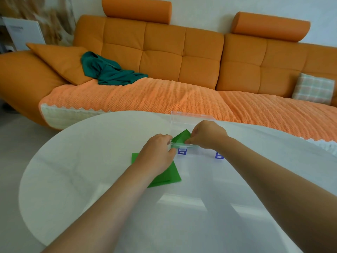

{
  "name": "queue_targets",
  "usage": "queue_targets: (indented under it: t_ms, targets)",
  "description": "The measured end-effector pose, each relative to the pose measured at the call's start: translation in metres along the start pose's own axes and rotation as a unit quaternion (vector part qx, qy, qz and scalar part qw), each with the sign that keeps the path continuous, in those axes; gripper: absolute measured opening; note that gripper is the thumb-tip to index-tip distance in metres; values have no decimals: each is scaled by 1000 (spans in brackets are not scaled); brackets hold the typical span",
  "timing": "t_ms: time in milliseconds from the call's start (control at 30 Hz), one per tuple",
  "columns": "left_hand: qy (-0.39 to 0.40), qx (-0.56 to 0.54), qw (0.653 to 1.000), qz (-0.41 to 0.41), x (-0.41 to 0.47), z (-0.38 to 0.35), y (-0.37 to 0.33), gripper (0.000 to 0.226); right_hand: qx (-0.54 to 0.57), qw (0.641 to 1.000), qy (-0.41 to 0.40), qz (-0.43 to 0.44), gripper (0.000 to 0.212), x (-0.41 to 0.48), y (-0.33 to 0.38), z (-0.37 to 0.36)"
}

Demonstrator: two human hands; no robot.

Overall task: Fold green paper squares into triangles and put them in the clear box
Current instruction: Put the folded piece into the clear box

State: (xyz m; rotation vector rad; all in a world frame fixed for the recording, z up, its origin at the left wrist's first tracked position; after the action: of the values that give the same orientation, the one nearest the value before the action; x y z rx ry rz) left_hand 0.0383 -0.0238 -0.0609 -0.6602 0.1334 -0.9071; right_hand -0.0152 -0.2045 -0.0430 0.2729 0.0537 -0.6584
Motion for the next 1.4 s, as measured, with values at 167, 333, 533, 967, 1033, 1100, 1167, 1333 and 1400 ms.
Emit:
queue_targets:
  t_ms: [167, 333, 533, 967, 1033, 1100, 1167, 1333, 1400]
  targets:
    - [7, 4, 1000, 5, -3, 3, 5, 43, 1, 1000, -19, 12, 30, -9, -4, 8]
    - [14, 12, 1000, 6, -14, 12, 14, 47, 57, 996, -54, 40, 21, -29, -4, 18]
    - [38, 48, 998, -21, -37, 27, 27, 47, 117, 974, -41, 191, 14, -75, 37, 7]
    - [154, 113, 980, -50, -75, 39, 55, 60, 18, 965, 85, 248, 51, -114, 72, -53]
    - [152, 108, 981, -52, -75, 42, 55, 50, 8, 962, 70, 265, 40, -115, 73, -53]
    - [150, 102, 982, -48, -75, 46, 55, 39, -14, 955, 35, 293, 29, -117, 76, -53]
    - [141, 100, 984, -51, -76, 49, 53, 32, -46, 945, -14, 322, 26, -118, 79, -53]
    - [65, 115, 987, -92, -78, 51, 33, 31, -37, 929, -152, 335, 6, -121, 79, -42]
    - [53, 125, 984, -114, -78, 45, 22, 27, -30, 923, -184, 336, 4, -124, 78, -36]
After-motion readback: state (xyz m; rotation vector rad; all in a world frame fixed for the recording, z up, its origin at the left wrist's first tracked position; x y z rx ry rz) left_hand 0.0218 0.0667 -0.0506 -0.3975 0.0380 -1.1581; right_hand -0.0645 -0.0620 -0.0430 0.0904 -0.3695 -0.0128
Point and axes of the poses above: each hand's wrist, its own x-axis towards the middle knuckle, its own z-axis out of the back of the hand, y = z × x, the point moved 5 cm from there along x, towards the middle knuckle, and after that the axes turned 7 degrees about y, right-handed, at the moved point
